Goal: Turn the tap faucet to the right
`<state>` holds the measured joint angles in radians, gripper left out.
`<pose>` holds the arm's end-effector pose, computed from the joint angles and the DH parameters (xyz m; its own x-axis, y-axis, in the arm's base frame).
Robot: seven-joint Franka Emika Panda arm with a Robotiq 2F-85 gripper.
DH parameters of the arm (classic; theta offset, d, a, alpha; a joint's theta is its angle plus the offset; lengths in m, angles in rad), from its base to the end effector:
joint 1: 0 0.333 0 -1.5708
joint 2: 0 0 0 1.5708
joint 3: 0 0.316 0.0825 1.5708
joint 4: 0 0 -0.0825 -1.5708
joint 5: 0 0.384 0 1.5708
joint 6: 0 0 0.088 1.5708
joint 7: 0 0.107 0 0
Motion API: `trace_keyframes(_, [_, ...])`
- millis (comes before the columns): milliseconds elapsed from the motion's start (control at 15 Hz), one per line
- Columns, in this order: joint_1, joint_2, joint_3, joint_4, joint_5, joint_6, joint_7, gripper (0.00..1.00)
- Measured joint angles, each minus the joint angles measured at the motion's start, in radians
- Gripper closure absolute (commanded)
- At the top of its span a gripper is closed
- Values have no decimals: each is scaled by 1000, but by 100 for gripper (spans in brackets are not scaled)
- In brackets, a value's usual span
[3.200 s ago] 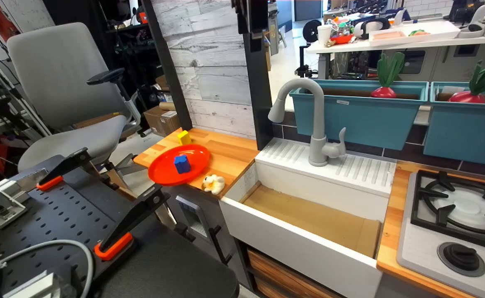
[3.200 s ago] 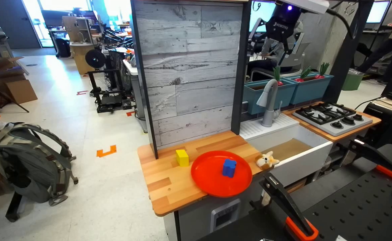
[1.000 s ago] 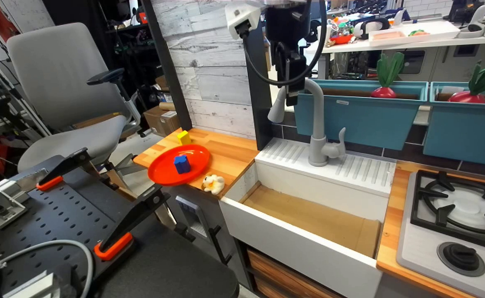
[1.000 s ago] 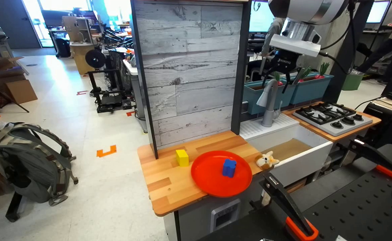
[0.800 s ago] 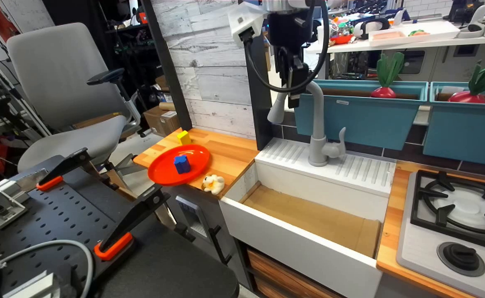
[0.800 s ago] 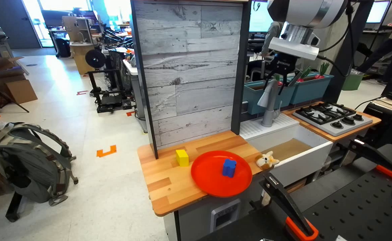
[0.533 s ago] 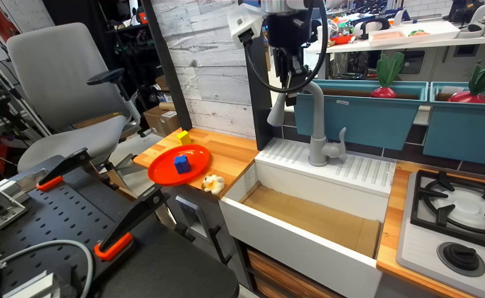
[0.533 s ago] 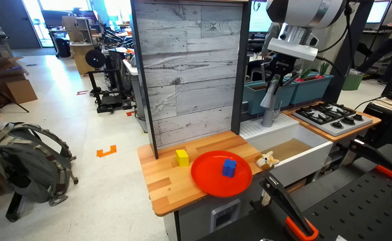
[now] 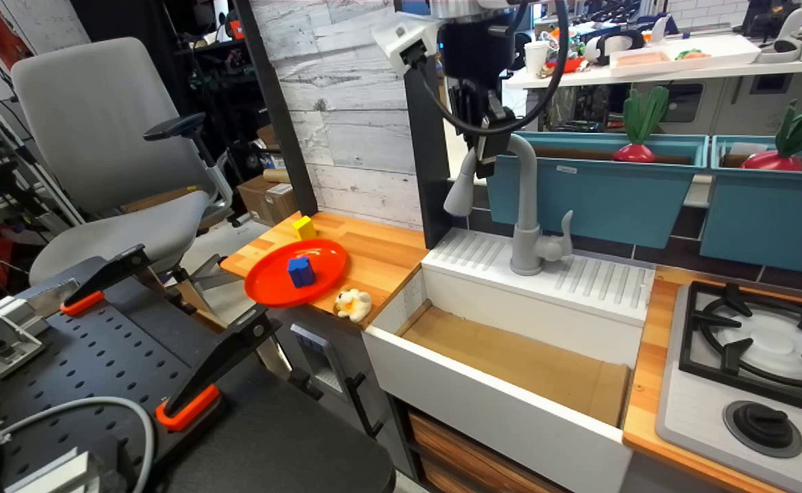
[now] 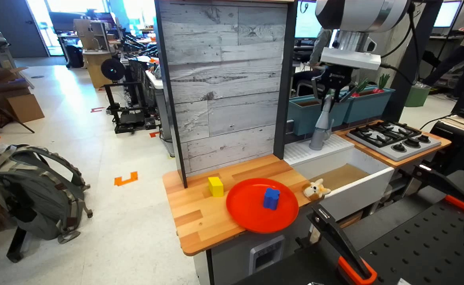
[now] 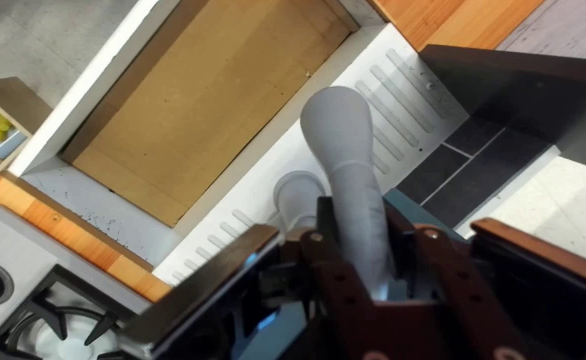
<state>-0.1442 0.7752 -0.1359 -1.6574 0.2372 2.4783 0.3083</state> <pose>0.6623 -0.1806 0.1643 0.7437 -0.6677 0.0323 -0.6645 -0.7436 -0.0742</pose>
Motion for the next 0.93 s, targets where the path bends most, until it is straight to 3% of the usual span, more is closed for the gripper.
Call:
trace_keyframes(467, [46, 9, -65, 17, -183, -61, -21, 94])
trace_keyframes(933, [27, 19, -62, 36, -242, -77, -238, 94])
